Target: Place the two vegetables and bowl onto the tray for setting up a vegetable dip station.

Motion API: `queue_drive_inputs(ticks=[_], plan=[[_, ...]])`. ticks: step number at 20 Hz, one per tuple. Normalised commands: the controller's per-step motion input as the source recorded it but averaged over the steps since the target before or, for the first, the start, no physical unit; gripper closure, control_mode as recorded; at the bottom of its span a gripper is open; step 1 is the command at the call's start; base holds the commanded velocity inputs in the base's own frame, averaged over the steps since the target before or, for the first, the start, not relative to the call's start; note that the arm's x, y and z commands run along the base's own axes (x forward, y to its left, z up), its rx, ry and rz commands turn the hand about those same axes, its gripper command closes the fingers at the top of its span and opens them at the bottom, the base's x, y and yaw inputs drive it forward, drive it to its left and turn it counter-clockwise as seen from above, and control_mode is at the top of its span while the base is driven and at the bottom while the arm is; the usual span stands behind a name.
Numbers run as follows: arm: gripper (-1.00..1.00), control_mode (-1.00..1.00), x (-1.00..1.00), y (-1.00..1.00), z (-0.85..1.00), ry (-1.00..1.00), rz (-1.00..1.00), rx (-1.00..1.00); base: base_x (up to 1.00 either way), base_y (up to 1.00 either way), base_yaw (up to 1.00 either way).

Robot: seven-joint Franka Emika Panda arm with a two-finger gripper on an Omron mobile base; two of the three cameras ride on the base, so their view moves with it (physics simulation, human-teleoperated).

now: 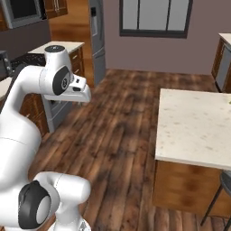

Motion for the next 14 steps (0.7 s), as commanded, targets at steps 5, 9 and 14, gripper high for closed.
queue_drive_inputs(ticks=[5,9,14], plan=[[-1.0,1.0,0.0,0.0,0.0,0.0,0.0,0.0,0.59,0.16,0.09],[-1.0,1.0,0.0,0.0,0.0,0.0,0.0,0.0,0.65,0.08,0.06],[-1.0,1.0,0.0,0.0,0.0,0.0,0.0,0.0,0.68,0.04,0.05]])
